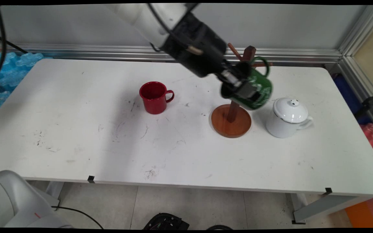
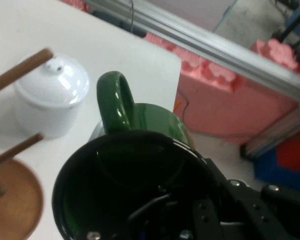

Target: Place the picked object on the table

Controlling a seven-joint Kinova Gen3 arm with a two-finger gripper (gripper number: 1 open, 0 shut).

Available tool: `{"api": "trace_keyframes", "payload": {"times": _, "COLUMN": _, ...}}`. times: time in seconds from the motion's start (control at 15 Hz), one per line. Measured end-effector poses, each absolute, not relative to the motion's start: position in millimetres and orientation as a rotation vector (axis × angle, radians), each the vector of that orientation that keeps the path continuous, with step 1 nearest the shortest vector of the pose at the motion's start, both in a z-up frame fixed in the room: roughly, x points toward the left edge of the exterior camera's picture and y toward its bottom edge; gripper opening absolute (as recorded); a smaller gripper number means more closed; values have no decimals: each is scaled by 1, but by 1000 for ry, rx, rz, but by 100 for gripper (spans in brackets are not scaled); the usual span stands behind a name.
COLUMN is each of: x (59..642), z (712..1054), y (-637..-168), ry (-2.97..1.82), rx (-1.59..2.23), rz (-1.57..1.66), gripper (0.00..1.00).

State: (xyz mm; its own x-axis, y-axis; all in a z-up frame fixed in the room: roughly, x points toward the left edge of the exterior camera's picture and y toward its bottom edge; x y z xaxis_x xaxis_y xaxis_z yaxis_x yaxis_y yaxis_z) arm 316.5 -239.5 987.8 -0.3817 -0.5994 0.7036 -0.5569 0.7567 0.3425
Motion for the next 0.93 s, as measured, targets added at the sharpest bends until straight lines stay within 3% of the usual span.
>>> {"api": "trace_keyframes", "payload": {"times": 0.93, "x": 435, "z": 1011, "y": -203, "ry": -2421, "rx": 717, "rz": 88, "gripper": 0}}
